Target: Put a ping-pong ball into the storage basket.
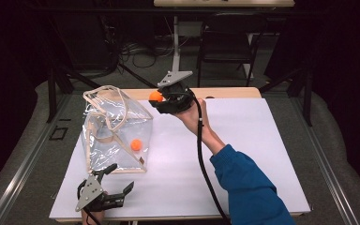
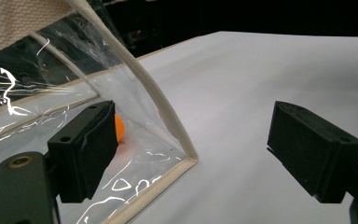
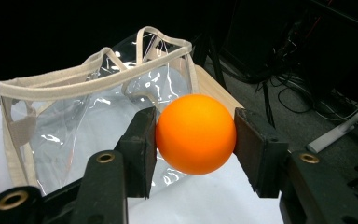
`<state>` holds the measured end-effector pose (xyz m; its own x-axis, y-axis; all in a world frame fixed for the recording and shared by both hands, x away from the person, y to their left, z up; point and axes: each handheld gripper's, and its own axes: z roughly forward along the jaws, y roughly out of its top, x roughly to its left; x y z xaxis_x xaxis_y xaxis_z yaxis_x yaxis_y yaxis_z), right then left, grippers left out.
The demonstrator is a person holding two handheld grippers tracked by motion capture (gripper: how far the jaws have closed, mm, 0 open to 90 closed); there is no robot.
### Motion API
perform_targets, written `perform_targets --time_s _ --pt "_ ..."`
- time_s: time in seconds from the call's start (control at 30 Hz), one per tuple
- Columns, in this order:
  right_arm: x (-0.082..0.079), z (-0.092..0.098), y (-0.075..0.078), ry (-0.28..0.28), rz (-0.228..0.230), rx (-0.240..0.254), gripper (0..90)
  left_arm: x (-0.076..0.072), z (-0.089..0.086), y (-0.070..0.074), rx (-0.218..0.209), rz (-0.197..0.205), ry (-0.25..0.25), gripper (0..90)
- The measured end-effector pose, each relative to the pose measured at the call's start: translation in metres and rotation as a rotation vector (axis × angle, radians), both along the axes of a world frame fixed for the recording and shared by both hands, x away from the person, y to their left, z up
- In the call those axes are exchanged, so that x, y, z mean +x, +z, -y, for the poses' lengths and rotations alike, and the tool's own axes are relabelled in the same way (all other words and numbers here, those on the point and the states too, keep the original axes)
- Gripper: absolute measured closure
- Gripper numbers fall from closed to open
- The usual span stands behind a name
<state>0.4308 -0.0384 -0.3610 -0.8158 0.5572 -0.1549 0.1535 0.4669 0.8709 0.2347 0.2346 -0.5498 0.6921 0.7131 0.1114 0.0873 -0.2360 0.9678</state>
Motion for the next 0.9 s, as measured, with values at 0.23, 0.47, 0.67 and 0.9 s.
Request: perform_targets --time_s 0.23,0.47,0.67,0.9 --pt "0.002 -0.006 0.001 0.008 0.007 0.0 50.7 0.0 -0.001 0.0 0.004 0.002 -0.001 15.8" --pt "0.002 -0.01 0.005 0.005 0.023 0.015 50.7 0.0 -0.001 0.0 -0.002 0.002 0.002 15.8" --pt "0.005 -0.013 0.007 0.005 0.022 0.019 50.7 0.0 -0.001 0.0 0.001 0.003 0.0 15.8" --pt "0.006 -0.019 0.013 0.01 0.026 0.017 50.7 0.0 -0.001 0.0 -0.001 0.002 -0.002 15.8"
